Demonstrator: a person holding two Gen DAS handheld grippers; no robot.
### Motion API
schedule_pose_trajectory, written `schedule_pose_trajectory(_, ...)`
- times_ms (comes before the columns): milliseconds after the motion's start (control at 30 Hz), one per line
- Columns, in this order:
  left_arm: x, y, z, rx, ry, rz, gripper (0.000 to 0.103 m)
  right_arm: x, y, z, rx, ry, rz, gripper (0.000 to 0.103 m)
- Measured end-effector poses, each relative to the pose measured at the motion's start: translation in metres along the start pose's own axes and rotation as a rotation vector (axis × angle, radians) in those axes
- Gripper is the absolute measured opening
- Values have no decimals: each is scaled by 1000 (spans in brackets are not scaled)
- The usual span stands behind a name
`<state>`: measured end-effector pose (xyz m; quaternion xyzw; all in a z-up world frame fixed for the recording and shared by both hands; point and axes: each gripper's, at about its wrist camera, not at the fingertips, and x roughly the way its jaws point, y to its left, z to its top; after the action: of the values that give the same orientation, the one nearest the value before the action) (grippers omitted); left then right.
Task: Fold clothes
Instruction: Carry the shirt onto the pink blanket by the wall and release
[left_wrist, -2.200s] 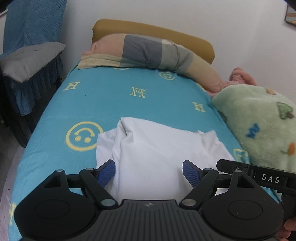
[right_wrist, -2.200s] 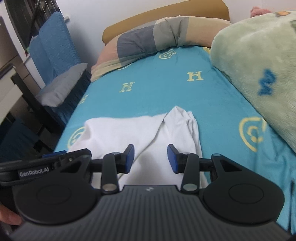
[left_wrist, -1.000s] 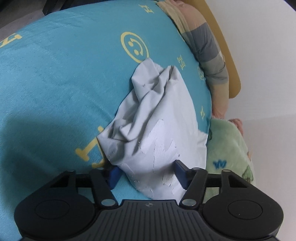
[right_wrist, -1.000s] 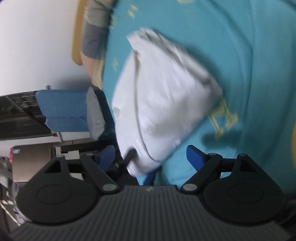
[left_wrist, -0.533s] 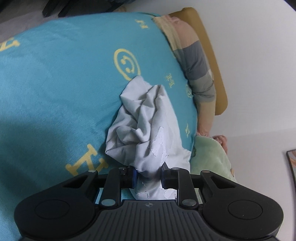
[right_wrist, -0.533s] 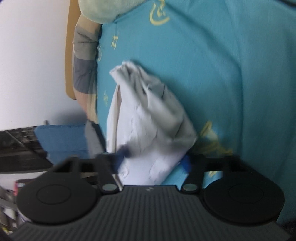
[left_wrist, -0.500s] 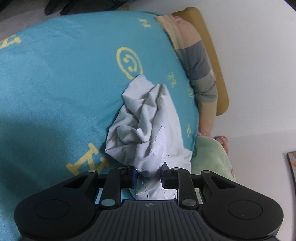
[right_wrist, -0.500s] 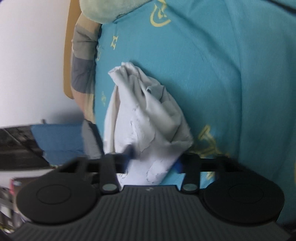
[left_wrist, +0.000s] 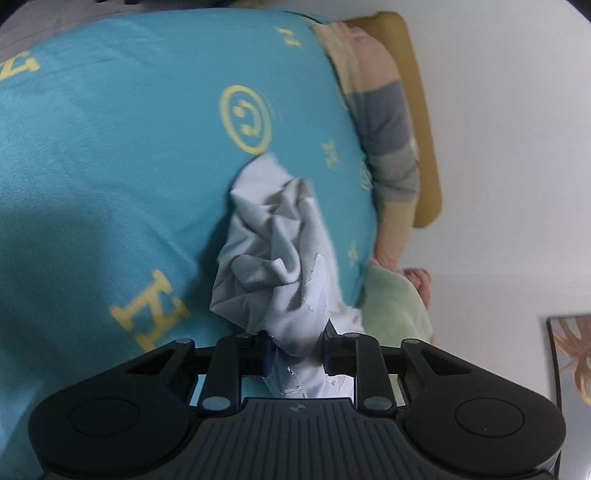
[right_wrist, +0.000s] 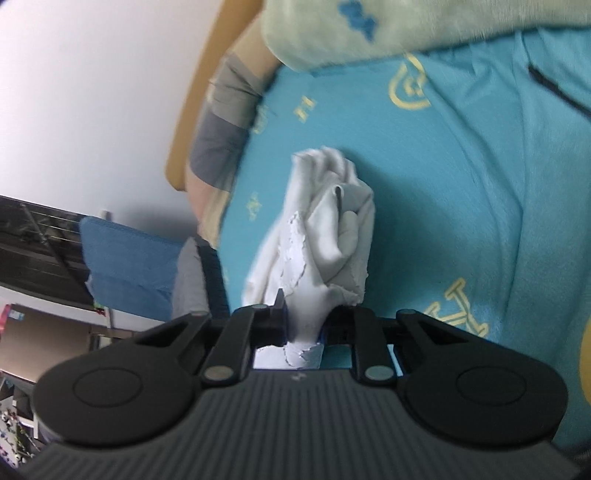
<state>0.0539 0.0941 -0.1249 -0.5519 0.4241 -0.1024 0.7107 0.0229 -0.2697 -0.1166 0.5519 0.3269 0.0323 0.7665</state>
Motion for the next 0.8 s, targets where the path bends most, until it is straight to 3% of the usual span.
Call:
schedule_pose_trajectory(167,-12,-65,-36,86,87,-48,24,-63,19,16,10,-72,68,18)
schedule_pose_trajectory(267,6,-117,-69,138,165,-50,24,-117,23,39,5,-122,69,18)
schedule_pose_trajectory(533,127,-277,-190,341,386,-102,24,-259,16,156,9,-352,8,18)
schedule_pose_trajectory(800,232,-414,-332,435,526,-287,24,-377,36,294,-120,-669,-84,18)
